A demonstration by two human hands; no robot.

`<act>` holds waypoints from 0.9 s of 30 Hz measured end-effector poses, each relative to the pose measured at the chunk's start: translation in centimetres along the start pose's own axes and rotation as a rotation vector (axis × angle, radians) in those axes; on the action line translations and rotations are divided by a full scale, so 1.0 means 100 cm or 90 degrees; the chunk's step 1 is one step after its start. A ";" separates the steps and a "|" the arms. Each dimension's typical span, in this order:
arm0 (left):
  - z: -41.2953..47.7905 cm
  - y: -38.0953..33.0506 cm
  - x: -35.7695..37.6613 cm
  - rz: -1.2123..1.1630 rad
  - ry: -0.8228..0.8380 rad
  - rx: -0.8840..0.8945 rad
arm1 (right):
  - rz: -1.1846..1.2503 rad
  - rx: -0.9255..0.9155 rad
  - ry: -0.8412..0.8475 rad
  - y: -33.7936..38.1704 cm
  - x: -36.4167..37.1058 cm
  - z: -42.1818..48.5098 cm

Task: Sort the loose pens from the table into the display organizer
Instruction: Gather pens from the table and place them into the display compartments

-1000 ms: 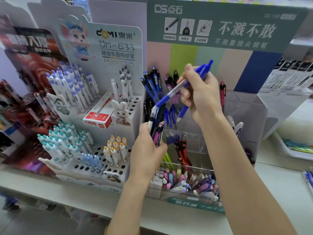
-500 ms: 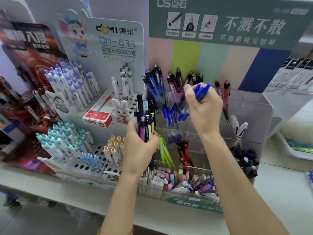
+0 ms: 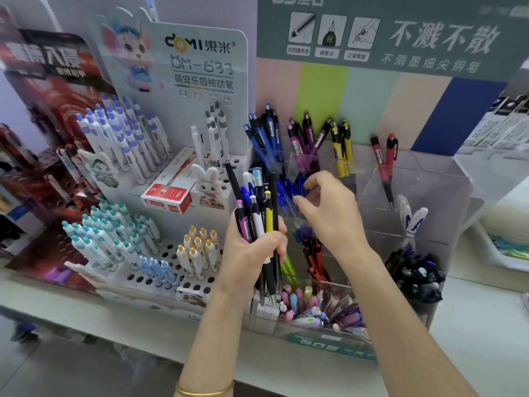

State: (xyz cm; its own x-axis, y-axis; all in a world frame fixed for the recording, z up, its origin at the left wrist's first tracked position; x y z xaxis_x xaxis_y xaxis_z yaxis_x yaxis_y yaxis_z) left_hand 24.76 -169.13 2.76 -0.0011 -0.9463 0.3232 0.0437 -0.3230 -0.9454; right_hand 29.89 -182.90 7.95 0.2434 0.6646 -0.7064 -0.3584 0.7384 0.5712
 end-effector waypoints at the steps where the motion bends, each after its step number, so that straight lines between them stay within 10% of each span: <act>1: 0.000 0.000 0.005 -0.028 0.026 0.003 | 0.028 -0.020 -0.023 0.005 -0.006 -0.001; 14: -0.008 0.011 0.049 -0.299 0.225 -0.079 | 0.455 0.075 0.054 0.019 -0.009 -0.015; 27: -0.009 0.020 0.052 -0.074 0.237 -0.117 | 0.462 0.111 0.053 0.008 -0.018 -0.014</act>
State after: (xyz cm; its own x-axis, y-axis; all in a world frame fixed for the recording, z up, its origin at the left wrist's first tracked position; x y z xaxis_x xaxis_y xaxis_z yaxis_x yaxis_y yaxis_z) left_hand 23.90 -174.70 2.49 -0.3568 -0.8329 0.4231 -0.1570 -0.3930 -0.9060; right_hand 27.87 -183.70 9.08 -0.0714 0.9856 -0.1534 -0.2538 0.1307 0.9584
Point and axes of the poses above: each hand's wrist, its own z-axis towards the middle knuckle, its own x-axis out of the palm, y = z × x, the point moved 9 cm from there along z, towards the middle knuckle, and after that the axes turned 7 degrees about -x, right-handed, at the moved point
